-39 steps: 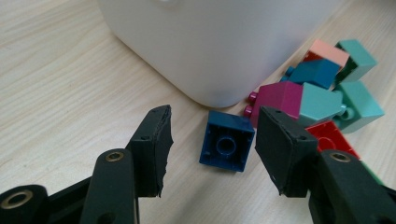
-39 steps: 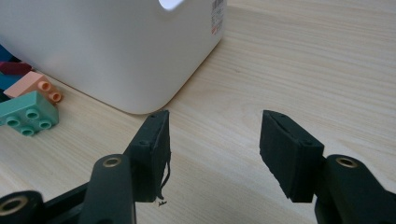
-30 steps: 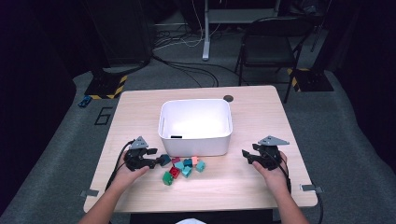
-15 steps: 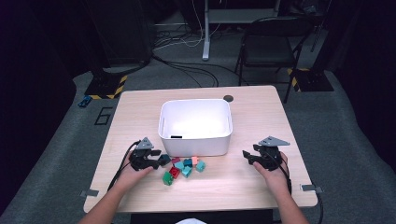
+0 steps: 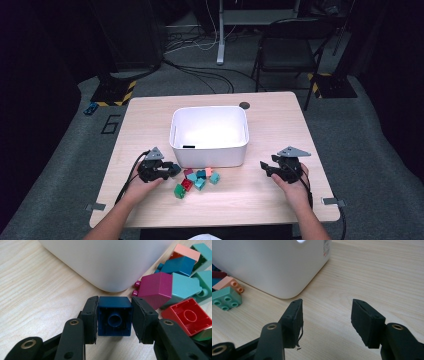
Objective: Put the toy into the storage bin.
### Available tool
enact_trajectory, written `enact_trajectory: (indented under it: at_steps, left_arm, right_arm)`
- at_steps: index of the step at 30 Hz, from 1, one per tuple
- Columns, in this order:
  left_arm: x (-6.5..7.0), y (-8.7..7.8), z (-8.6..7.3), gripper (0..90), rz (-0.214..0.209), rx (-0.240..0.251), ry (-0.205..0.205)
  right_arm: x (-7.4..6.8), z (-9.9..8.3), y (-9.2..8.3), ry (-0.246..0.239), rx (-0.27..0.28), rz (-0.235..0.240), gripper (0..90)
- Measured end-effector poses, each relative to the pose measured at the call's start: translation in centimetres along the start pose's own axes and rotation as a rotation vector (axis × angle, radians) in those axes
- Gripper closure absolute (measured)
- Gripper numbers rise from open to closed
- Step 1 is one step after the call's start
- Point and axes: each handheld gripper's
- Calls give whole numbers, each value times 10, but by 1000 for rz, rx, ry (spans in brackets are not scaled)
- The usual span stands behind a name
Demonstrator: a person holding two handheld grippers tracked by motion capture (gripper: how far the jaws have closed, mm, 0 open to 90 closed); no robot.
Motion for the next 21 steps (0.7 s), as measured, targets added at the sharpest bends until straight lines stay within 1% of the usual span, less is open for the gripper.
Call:
enact_trajectory:
  at_steps: [4, 5, 6, 8, 10, 11, 12, 13, 14, 17, 18, 19, 21]
  left_arm:
    - [0, -3, 0, 587, 6, 6, 1]
    - [0, -6, 0, 586, 11, 14, -1]
    - [-1, -8, 0, 587, 4, 10, -2]
    - [-1, -12, 0, 587, 7, 25, -9]
    - [-1, -14, 0, 587, 4, 29, -14]
    - [-1, -19, 1, 587, 11, 34, -23]
    - [-1, -19, 1, 587, 11, 34, -23]
    - [-1, -22, 1, 587, 13, 33, -16]
    - [-1, -28, 3, 587, 10, 39, -17]
    - [1, -36, 4, 587, 18, 55, -16]
    - [1, -36, 4, 587, 18, 55, -16]
    - [1, -41, 6, 587, 12, 59, -16]
    - [1, -44, 7, 587, 20, 60, -16]
  right_arm:
    - [0, 0, 0, 4, 4, 2, 426]
    - [0, 0, 0, 3, 3, 1, 426]
    - [0, 0, 0, 4, 3, 2, 426]
    - [0, 0, 0, 7, 4, 1, 426]
    - [1, 0, 1, 8, 3, 3, 425]
    - [1, 0, 1, 8, 1, 3, 426]
    - [1, 0, 1, 8, 2, 3, 426]
    - [1, 0, 1, 8, 2, 3, 425]
    - [0, 0, 2, 10, 1, 5, 425]
    - [0, 1, 3, 7, -4, 6, 425]
    - [0, 1, 3, 5, -3, 6, 425]
    - [0, 1, 4, 8, -1, 6, 425]
    - [0, 1, 4, 7, -1, 5, 425]
Point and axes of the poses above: each handheld gripper's, and its own axes: y roughly forward along the jaws, z roughly out of its top, x roughly to its right, and after that the axes turned 7 degrees about -x, right-handed
